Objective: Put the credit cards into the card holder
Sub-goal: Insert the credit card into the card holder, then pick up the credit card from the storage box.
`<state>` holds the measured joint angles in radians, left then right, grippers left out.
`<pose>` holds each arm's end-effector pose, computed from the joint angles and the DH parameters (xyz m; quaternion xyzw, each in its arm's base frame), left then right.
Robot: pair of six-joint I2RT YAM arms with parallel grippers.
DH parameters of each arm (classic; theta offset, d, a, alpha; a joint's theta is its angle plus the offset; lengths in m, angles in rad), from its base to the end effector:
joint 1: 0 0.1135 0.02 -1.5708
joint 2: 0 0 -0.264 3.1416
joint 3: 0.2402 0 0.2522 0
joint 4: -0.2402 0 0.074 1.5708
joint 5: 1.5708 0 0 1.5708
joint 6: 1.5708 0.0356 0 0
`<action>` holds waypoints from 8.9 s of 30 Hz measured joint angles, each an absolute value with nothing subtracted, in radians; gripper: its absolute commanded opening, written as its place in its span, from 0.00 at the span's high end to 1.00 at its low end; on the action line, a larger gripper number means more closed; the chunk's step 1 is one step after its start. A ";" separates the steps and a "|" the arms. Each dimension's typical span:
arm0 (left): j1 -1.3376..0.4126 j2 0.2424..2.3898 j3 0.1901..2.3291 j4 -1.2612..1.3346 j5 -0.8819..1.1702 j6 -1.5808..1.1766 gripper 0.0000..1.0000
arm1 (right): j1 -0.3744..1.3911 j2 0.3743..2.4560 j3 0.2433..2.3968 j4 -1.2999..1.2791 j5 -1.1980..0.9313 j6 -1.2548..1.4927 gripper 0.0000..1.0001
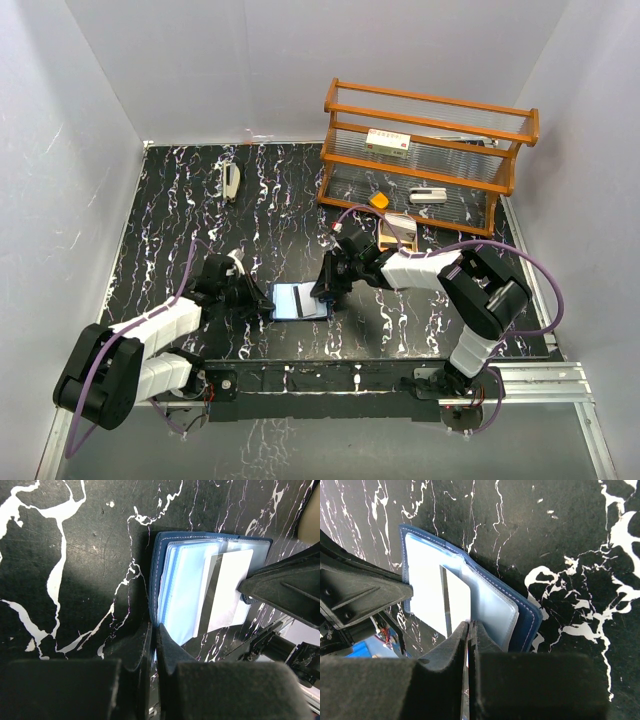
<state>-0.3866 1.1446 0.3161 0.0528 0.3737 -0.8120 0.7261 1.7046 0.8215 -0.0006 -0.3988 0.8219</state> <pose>0.1777 -0.0864 0.1389 -0.1209 0.9007 -0.3560 0.2175 0.2337 0.2260 0.1414 -0.0224 0.9250 0.3642 0.1057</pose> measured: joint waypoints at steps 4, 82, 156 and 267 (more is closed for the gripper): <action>-0.387 1.142 0.310 0.063 0.384 -0.828 1.00 | 0.726 1.705 0.817 0.026 -0.390 0.831 1.00; -0.387 1.041 0.281 0.021 0.410 -0.830 1.00 | 0.810 1.616 1.053 -0.268 -0.036 0.592 0.60; -0.387 1.040 0.283 0.000 0.451 -0.804 1.00 | 0.421 1.699 1.033 -0.241 0.366 -0.771 0.58; -0.387 0.701 0.461 0.231 0.655 -1.171 0.43 | 0.786 1.091 0.663 0.309 -0.490 1.048 1.00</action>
